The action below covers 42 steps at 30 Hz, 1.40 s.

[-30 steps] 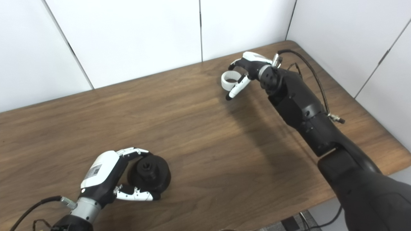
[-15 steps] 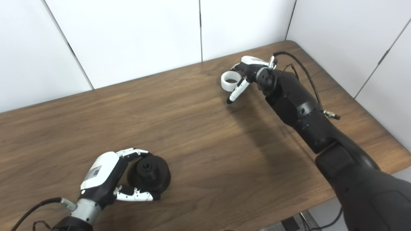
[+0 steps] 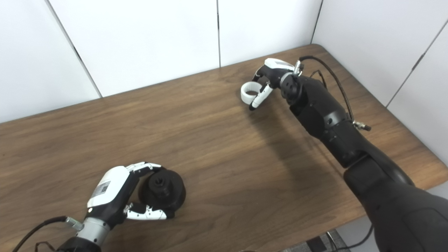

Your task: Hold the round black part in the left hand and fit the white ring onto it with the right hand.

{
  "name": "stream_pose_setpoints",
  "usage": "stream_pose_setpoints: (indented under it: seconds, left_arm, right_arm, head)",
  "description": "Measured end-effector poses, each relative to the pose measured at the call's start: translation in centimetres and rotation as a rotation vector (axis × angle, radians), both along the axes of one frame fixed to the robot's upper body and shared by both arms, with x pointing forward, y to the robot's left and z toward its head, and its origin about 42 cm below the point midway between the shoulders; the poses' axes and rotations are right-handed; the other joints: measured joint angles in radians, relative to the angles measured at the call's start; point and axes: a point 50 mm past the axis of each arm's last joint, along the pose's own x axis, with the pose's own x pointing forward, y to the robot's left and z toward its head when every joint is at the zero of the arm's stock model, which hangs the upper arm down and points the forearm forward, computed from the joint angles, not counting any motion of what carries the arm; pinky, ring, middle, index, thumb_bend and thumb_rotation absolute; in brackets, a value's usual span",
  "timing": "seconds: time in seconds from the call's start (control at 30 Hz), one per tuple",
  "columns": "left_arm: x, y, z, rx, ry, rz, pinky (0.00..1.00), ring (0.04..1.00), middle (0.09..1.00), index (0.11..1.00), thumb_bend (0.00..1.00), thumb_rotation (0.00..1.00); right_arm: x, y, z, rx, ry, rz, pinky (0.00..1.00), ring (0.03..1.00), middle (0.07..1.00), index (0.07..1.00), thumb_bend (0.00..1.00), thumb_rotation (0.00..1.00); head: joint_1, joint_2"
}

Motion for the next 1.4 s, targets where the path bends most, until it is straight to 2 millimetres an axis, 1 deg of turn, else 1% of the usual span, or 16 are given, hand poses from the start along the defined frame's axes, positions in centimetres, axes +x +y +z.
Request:
stream_pose_setpoints:
  seconds: [0.03,0.1,0.4,0.57,0.7,0.73,0.77,0.8,0.9,0.93,0.97,1.07,1.13,1.23,1.3,1.4]
  left_arm:
    - [0.0,0.0,0.0,0.000,0.000,0.000,0.90,0.877,0.789,0.484,0.52,0.05]
    - [0.0,0.0,0.0,0.000,0.001,0.001,0.90,0.883,0.793,0.484,0.52,0.05]
    - [0.0,0.0,0.0,0.001,0.005,0.003,0.90,0.878,0.785,0.484,0.52,0.05]
    - [-0.1,0.0,0.1,0.005,0.003,0.004,0.89,0.874,0.785,0.484,0.52,0.05]
    - [-0.1,-0.2,0.2,0.013,0.010,0.011,0.91,0.884,0.798,0.484,0.52,0.05]
    - [-0.2,-0.3,0.4,0.019,0.010,0.012,0.91,0.884,0.798,0.484,0.52,0.05]
    - [-0.2,-0.3,0.4,0.023,0.008,0.012,0.91,0.882,0.796,0.484,0.52,0.05]
    - [-0.2,-0.4,0.4,0.023,0.007,0.011,0.91,0.882,0.795,0.484,0.52,0.05]
    - [-0.3,-0.6,0.3,0.023,0.008,0.009,0.91,0.882,0.792,0.484,0.52,0.05]
    - [-0.4,-0.7,0.3,0.026,0.007,0.009,0.90,0.873,0.785,0.484,0.52,0.05]
    - [-0.4,-0.7,0.3,0.030,0.005,0.008,0.90,0.872,0.784,0.484,0.52,0.05]
    - [-0.4,-0.8,0.3,0.038,-0.001,0.005,0.90,0.869,0.781,0.483,0.52,0.05]
    - [-0.5,-0.9,0.2,0.039,-0.004,0.005,0.90,0.872,0.784,0.483,0.52,0.05]
    - [-0.5,-1.0,0.2,0.040,-0.004,0.008,0.92,0.884,0.793,0.483,0.52,0.05]
    - [-0.5,-1.2,0.2,0.038,-0.003,0.013,0.92,0.884,0.791,0.483,0.52,0.05]
    - [-0.6,-1.5,0.1,0.032,0.004,0.019,0.92,0.885,0.792,0.482,0.52,0.05]
  right_arm:
    - [0.0,0.0,-0.1,0.002,-0.001,-0.001,0.96,0.931,0.834,0.504,0.55,0.15]
    - [0.0,0.0,-0.1,0.008,-0.008,-0.002,0.97,0.920,0.818,0.491,0.53,0.14]
    - [0.0,0.2,-0.3,-0.006,-0.030,0.019,0.91,0.830,0.729,0.484,0.52,0.13]
    - [0.1,0.5,-0.3,-0.023,-0.033,0.026,0.91,0.828,0.722,0.485,0.52,0.13]
    - [0.0,0.7,-0.3,-0.032,-0.037,0.049,0.92,0.841,0.734,0.484,0.52,0.13]
    - [-0.1,0.8,-0.3,-0.033,-0.040,0.056,0.92,0.849,0.747,0.484,0.52,0.13]
    - [-0.3,1.0,-0.3,-0.036,-0.044,0.067,0.93,0.863,0.761,0.484,0.52,0.13]
    - [-0.7,1.2,-0.3,-0.039,-0.052,0.085,0.93,0.867,0.766,0.484,0.52,0.13]
    - [-2.1,2.7,0.5,-0.046,-0.062,0.173,0.94,0.906,0.795,0.484,0.52,0.14]
    - [-2.6,3.2,0.9,-0.049,-0.057,0.206,0.95,0.925,0.802,0.484,0.52,0.14]
    - [-3.2,3.9,1.6,-0.053,-0.057,0.248,0.95,0.926,0.803,0.484,0.52,0.14]
    - [-4.1,4.9,3.4,-0.053,-0.075,0.311,0.98,0.951,0.809,0.485,0.52,0.14]
    - [-5.1,5.6,4.4,-0.044,-0.089,0.351,0.99,0.959,0.811,0.484,0.52,0.13]
    - [-7.1,7.3,5.6,-0.015,-0.105,0.420,1.00,0.954,0.812,0.484,0.52,0.13]
    - [-8.3,8.3,6.0,0.011,-0.097,0.464,0.98,0.951,0.814,0.484,0.52,0.13]
    - [-9.5,9.7,6.4,0.036,-0.090,0.518,0.98,0.948,0.815,0.484,0.52,0.13]
  head:
    - [-0.002,0.000]
    - [-0.002,0.000]
    - [0.000,0.005]
    - [0.003,0.006]
    - [0.029,0.015]
    - [0.049,0.020]
    - [0.064,0.023]
    - [0.064,0.023]
    - [0.095,0.028]
    - [0.115,0.029]
    - [0.115,0.029]
    - [0.155,0.035]
    - [0.155,0.035]
    - [0.190,0.040]
    - [0.204,0.044]
    - [0.218,0.046]
